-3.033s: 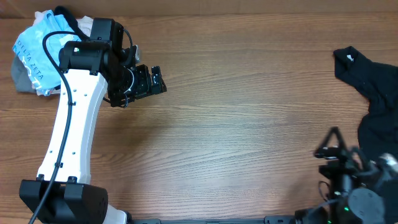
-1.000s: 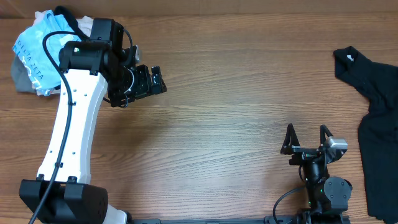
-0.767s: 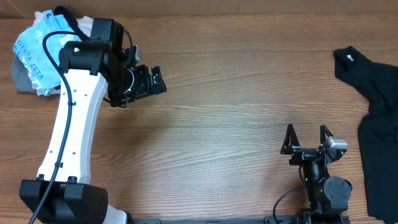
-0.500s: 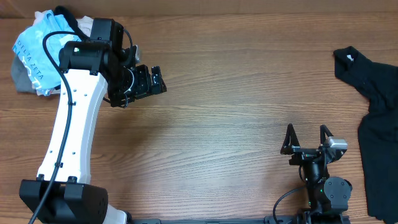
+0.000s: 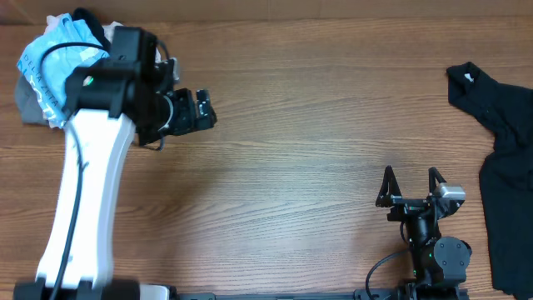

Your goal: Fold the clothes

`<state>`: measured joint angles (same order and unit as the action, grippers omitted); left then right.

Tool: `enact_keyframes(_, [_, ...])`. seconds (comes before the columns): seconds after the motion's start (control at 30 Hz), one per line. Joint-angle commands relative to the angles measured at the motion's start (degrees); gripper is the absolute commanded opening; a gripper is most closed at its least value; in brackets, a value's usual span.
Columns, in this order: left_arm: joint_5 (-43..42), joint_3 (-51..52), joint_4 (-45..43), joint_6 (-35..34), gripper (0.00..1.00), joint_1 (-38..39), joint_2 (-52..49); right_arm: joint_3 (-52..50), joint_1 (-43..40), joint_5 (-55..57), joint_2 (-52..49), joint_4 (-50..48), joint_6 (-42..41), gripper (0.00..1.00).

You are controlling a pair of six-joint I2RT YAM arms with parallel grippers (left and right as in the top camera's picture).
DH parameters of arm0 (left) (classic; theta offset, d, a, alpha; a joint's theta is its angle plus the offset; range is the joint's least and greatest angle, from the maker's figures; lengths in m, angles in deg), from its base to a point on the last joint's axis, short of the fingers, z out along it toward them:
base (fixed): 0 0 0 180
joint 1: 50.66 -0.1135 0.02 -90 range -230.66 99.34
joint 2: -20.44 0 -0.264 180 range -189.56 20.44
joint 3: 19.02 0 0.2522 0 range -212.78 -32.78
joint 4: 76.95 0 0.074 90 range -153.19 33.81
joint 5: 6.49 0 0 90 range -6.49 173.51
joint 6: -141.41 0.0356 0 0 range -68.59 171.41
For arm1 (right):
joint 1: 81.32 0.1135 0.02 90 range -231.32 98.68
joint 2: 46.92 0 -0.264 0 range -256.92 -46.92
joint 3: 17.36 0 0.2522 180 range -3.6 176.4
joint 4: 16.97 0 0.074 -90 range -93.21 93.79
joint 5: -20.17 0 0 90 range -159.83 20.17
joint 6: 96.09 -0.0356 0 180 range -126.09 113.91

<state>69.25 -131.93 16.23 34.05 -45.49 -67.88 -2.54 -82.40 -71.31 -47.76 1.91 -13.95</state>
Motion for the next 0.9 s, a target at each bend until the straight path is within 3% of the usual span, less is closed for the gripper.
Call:
enact_keyframes(0.0, [6.2,0.0,0.0,1.3,1.00,0.2,9.8,-0.6,-0.2,0.1,0.7,-0.4,0.2,1.00])
enact_keyframes(0.2, [6.3,7.7,-3.4,1.0,1.00,0.2,25.3,-0.6,-0.2,0.1,0.7,-0.4,0.2,1.00])
enact_keyframes(0.43, [6.4,35.3,-18.4,-2.8,1.00,0.2,49.7,-0.6,-0.2,0.1,0.7,-0.4,0.2,1.00])
enact_keyframes(0.6, [7.0,49.8,-20.1,-2.8,1.00,0.2,63.6,-0.6,-0.2,0.1,0.7,-0.4,0.2,1.00])
enact_keyframes(0.73, [11.5,55.7,-20.9,-2.8,1.00,0.2,68.6,-0.6,-0.2,0.1,0.7,-0.4,0.2,1.00])
enact_keyframes(0.87, [10.9,62.4,-31.6,-2.1,1.00,0.0,71.1,-0.6,-0.2,0.1,0.7,-0.4,0.2,1.00])
